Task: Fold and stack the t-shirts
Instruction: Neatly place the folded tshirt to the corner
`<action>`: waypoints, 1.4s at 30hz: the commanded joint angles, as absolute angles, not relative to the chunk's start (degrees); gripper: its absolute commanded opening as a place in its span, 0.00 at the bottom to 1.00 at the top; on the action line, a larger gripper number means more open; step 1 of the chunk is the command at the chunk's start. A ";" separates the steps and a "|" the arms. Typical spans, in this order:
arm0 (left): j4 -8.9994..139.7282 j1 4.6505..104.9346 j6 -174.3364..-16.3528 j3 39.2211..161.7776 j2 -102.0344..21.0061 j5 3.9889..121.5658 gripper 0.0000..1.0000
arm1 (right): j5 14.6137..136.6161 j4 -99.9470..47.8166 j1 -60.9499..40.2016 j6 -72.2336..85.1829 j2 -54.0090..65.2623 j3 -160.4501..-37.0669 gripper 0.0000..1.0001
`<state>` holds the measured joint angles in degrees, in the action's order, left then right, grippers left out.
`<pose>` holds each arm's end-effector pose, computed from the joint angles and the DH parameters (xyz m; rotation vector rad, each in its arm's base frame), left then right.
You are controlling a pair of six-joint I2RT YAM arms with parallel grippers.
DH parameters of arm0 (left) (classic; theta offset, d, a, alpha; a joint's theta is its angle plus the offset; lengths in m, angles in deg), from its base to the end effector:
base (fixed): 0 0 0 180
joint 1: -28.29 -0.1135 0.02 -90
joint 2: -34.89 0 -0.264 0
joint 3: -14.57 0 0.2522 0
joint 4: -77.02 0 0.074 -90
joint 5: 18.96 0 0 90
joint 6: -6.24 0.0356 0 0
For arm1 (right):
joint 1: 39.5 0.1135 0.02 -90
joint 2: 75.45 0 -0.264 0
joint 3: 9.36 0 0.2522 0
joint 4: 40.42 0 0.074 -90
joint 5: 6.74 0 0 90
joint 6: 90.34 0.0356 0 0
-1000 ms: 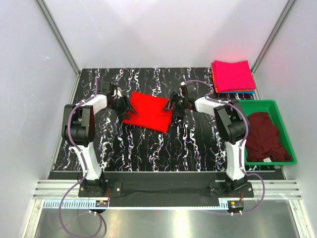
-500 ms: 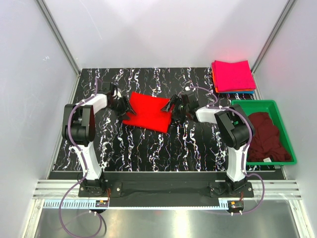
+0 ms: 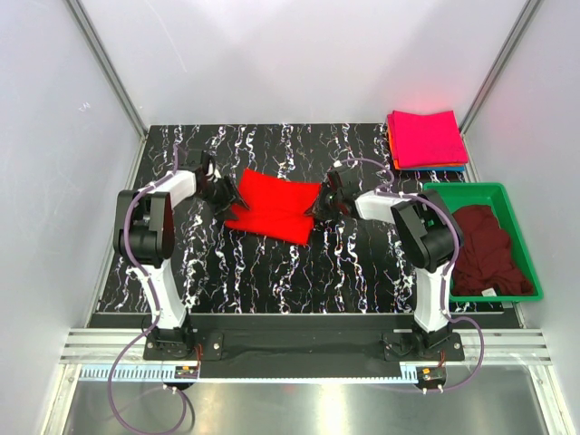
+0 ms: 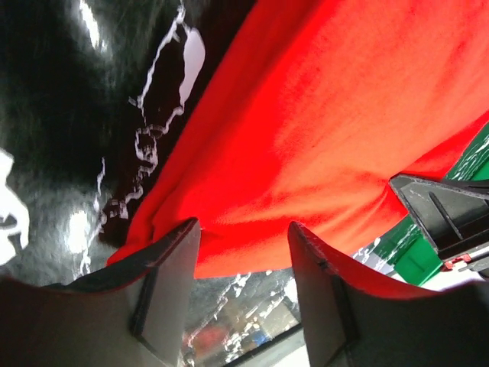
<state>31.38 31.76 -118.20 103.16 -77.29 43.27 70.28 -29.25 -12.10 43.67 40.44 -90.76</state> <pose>0.3865 -0.0401 0.1584 -0.6345 2.7724 -0.8334 0.3684 0.2000 0.1305 0.2478 2.5043 0.8300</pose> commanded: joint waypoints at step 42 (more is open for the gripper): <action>22.39 39.10 -111.45 105.32 -71.10 49.51 0.60 | 90.47 24.15 -39.14 -14.13 65.78 -174.37 0.00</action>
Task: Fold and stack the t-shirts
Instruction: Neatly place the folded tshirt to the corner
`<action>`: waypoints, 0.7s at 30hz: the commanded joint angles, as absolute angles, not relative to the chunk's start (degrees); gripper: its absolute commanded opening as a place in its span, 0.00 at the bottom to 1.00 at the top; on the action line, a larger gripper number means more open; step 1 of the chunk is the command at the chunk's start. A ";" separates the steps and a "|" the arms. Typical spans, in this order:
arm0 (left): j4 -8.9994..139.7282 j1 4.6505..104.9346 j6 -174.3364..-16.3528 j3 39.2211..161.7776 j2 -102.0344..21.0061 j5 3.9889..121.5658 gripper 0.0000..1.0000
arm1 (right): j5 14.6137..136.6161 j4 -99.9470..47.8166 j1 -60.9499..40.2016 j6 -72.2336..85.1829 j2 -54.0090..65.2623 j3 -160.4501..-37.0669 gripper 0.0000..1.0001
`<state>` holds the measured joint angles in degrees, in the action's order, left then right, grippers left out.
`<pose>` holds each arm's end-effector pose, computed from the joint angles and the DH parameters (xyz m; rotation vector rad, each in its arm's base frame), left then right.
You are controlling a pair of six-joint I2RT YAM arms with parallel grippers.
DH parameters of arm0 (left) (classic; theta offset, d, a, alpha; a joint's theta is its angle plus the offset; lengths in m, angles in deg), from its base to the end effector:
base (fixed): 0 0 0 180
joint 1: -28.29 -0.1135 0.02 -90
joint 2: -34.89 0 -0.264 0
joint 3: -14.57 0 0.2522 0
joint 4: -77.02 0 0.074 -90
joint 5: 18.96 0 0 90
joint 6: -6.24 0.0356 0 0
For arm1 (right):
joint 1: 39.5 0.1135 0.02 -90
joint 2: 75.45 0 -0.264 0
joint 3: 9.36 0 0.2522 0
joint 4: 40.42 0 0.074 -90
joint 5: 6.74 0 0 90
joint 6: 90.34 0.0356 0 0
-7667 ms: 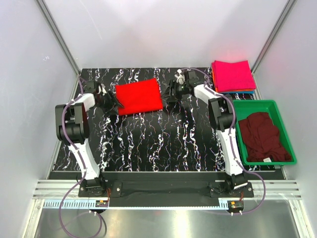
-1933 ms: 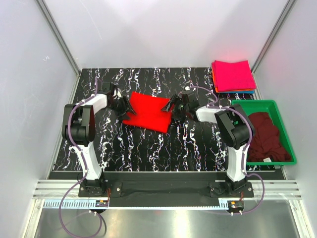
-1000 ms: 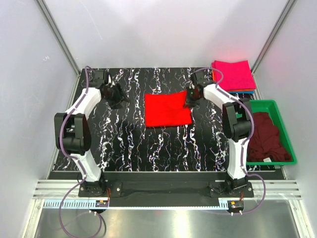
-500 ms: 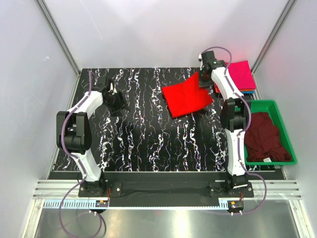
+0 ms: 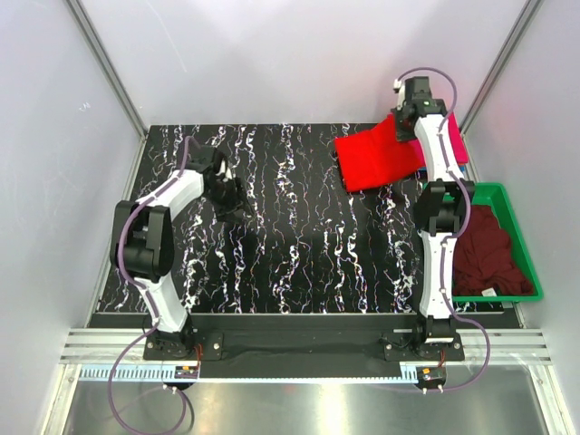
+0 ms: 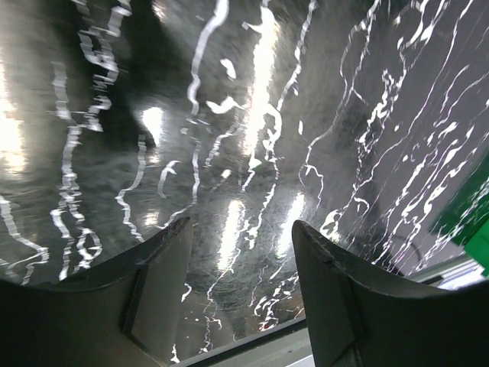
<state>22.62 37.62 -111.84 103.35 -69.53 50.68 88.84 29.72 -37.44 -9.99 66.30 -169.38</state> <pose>0.3584 -0.0714 0.2003 -0.3762 2.8325 -0.6469 0.5342 0.0157 0.2699 -0.2113 2.4695 -0.1772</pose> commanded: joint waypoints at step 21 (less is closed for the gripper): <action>18.35 43.76 -112.94 115.07 -81.03 49.42 0.59 | 76.15 10.52 -51.18 -10.81 70.44 -181.84 0.00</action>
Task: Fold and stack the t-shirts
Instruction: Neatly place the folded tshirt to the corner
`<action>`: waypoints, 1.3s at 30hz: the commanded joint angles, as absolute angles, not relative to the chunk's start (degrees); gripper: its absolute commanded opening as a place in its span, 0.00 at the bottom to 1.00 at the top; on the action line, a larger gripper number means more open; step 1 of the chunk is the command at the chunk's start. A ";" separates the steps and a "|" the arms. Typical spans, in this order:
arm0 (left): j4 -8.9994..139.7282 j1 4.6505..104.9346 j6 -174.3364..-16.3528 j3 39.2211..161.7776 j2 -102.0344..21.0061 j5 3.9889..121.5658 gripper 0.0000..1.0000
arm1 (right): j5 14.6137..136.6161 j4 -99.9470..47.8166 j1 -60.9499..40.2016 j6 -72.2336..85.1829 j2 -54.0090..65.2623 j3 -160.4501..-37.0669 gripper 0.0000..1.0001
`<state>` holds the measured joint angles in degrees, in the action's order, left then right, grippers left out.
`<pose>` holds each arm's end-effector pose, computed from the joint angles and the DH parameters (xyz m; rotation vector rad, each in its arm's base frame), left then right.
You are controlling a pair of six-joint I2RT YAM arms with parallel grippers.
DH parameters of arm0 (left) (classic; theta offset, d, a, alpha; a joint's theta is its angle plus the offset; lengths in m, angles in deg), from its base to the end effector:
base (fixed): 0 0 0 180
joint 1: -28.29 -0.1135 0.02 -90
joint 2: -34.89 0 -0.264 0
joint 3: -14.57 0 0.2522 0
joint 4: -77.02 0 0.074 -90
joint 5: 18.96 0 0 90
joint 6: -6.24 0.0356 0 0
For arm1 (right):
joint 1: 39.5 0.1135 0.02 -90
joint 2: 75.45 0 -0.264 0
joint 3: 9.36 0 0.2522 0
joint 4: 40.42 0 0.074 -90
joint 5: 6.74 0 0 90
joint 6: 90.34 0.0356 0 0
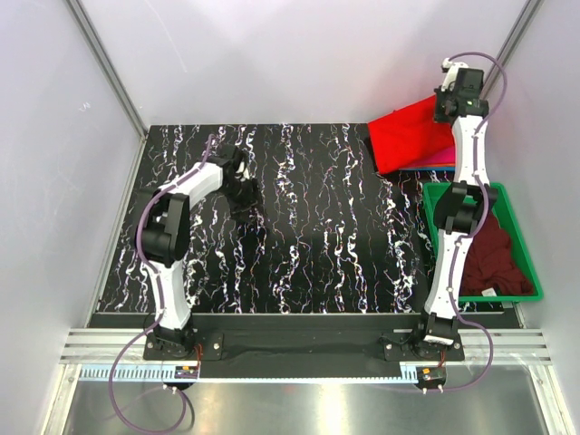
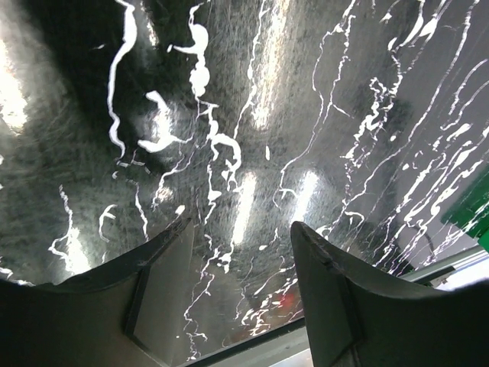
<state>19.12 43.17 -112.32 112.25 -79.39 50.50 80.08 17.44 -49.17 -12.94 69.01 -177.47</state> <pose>0.3823 -0.1145 0.1787 -0.2796 2.9427 -0.6462 0.5489 -0.0915 0.3065 -0.0874 2.1696 -0.1628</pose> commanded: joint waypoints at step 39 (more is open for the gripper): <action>8.42 45.96 -113.03 136.96 -88.25 50.21 0.59 | 73.39 -3.81 -59.46 14.07 65.71 -167.37 1.00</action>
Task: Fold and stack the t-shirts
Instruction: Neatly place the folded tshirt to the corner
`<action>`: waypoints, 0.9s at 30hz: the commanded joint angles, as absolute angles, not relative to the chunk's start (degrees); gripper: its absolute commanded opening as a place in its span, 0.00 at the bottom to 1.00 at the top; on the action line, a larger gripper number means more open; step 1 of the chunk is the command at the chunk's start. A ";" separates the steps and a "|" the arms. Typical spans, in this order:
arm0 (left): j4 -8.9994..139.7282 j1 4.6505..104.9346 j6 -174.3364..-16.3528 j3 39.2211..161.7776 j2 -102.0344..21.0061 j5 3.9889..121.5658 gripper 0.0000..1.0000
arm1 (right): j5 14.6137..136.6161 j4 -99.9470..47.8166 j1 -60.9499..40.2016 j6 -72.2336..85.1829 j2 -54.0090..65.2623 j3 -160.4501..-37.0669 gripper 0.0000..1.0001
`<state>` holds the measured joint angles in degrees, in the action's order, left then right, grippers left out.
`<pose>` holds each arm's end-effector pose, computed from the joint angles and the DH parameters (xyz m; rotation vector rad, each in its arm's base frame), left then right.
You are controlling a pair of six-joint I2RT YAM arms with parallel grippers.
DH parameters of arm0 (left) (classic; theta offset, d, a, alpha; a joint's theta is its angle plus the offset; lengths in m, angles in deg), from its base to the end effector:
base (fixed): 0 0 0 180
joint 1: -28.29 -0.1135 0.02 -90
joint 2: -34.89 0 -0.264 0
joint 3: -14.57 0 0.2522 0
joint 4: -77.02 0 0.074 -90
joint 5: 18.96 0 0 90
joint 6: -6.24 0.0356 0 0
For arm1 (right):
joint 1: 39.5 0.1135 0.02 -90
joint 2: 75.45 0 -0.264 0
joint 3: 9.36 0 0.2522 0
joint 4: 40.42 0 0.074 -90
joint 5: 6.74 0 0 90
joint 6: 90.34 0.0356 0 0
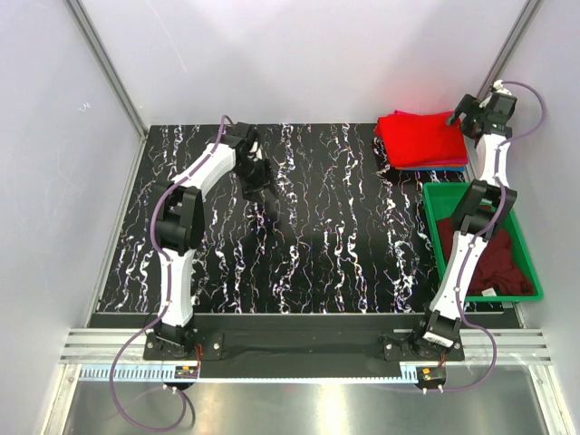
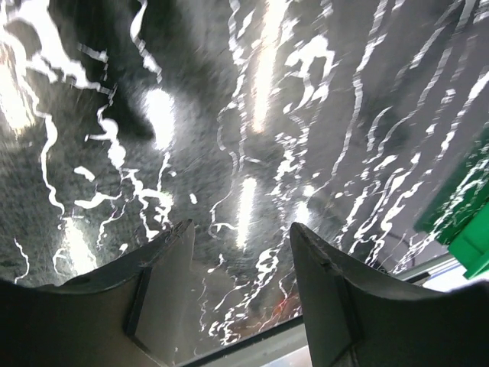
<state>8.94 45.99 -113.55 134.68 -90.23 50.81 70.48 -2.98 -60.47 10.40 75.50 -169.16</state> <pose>0.4291 -0.1499 0.2047 -0.2323 2.9349 -0.6567 0.5588 -0.2057 0.2285 0.4297 2.0131 0.1204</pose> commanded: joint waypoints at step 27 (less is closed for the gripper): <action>15.01 45.43 -113.30 126.07 -80.86 46.95 0.58 | 40.12 -19.69 -61.03 43.85 71.23 -161.02 0.30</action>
